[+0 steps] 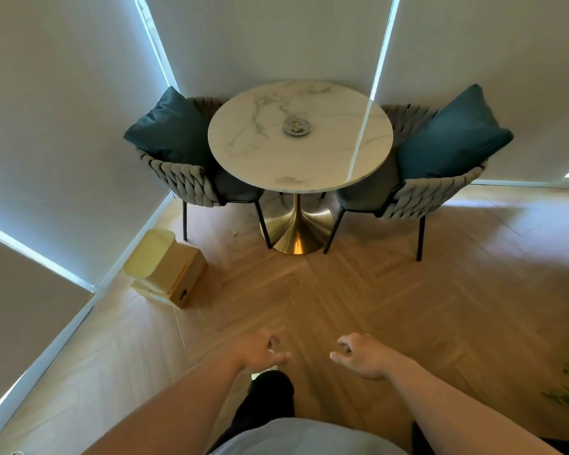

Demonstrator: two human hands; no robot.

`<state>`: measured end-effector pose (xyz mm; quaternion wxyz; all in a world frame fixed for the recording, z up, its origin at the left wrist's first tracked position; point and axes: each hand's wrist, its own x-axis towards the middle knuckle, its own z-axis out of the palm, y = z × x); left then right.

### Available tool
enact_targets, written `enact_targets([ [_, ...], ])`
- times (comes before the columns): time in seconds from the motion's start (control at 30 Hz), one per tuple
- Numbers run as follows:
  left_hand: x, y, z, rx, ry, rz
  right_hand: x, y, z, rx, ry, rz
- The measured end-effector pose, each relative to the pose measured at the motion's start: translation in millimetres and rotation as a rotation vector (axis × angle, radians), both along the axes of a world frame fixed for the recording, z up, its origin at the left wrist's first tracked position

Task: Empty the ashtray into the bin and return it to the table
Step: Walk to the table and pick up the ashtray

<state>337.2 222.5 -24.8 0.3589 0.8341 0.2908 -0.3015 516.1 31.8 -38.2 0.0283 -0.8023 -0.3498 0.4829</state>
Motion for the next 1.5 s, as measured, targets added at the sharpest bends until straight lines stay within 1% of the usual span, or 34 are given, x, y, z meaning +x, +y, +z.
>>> enact_targets([
  [0.27, 58.7, 73.0, -9.6, -0.013, -0.014, -0.08, 49.7, 54.5, -3.0, 0.001, -0.059, -0.062],
  [0.43, 97.0, 147.1, -8.8, -0.01, -0.018, -0.113, 85.7, 122.4, -2.8, 0.009, -0.052, -0.128],
  [0.57, 129.5, 206.0, 4.4, 0.055, -0.076, -0.147, 109.0, 175.8, 5.3, 0.059, -0.064, -0.177],
  [0.7, 163.1, 248.1, 17.9, 0.103, -0.12, -0.166, 139.6, 214.4, 18.6, 0.089, -0.101, -0.176],
  [0.87, 211.4, 293.2, 29.2, 0.152, -0.156, -0.154, 192.5, 258.9, 38.3, 0.128, -0.14, -0.225],
  [1.13, 299.3, 348.9, 51.7, 0.208, -0.166, -0.125, 286.1, 327.8, 56.0, 0.183, -0.182, -0.136],
  [1.27, 355.5, 379.4, 75.5, 0.24, -0.158, -0.109, 345.5, 362.7, 74.4, 0.214, -0.224, -0.091],
  [1.5, 436.9, 416.3, 118.1, 0.293, -0.219, -0.062, 434.0, 407.7, 115.6, 0.267, -0.309, -0.036],
])
